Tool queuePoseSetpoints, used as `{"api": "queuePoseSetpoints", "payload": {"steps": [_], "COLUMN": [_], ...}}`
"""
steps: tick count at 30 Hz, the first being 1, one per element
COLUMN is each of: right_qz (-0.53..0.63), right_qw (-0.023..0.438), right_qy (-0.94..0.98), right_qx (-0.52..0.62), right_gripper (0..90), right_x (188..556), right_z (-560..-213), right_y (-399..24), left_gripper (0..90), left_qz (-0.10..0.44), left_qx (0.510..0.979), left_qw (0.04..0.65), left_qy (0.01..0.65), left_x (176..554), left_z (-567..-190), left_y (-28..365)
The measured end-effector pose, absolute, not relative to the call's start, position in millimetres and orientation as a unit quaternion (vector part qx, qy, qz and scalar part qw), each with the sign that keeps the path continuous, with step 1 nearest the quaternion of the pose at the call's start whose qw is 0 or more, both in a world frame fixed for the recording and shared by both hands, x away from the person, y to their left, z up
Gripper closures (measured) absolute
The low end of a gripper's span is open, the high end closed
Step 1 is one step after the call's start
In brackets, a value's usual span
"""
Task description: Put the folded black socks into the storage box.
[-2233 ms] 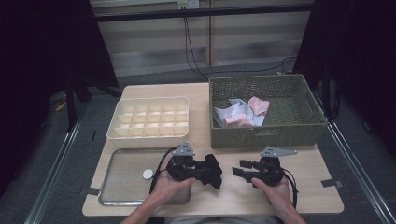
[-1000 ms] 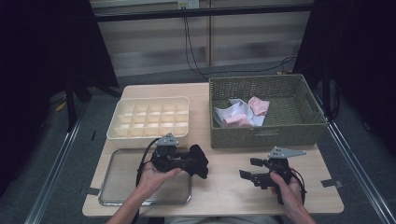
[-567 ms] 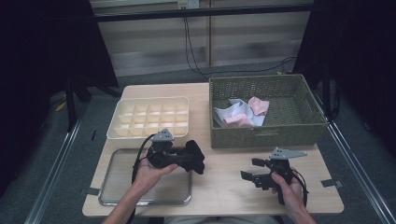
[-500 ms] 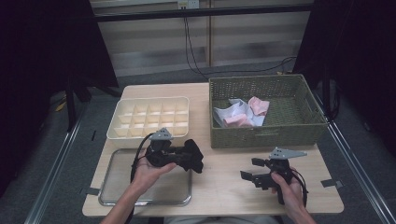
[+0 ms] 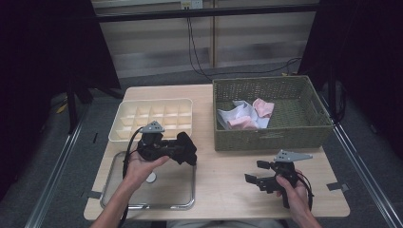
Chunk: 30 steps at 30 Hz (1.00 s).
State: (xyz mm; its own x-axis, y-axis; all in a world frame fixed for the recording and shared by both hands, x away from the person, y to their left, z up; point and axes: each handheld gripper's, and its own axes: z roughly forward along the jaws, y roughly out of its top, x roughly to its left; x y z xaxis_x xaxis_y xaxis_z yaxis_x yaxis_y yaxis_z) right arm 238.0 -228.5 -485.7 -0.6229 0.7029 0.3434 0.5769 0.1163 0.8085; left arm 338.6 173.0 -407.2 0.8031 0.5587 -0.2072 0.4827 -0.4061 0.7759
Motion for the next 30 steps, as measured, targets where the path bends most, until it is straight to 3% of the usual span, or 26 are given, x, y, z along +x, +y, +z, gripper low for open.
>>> {"api": "queuePoseSetpoints", "payload": {"steps": [30], "right_qz": [0.505], "right_qw": [0.063], "right_qy": [0.743], "right_qx": [0.436], "right_gripper": [14.6], "right_x": [239], "right_z": [-486], "right_y": [-228], "left_gripper": [65.6], "left_qz": [0.085], "left_qx": [0.832], "left_qw": [0.431], "left_qy": [0.34], "left_x": [383], "left_z": [-380], "left_y": [192]}}
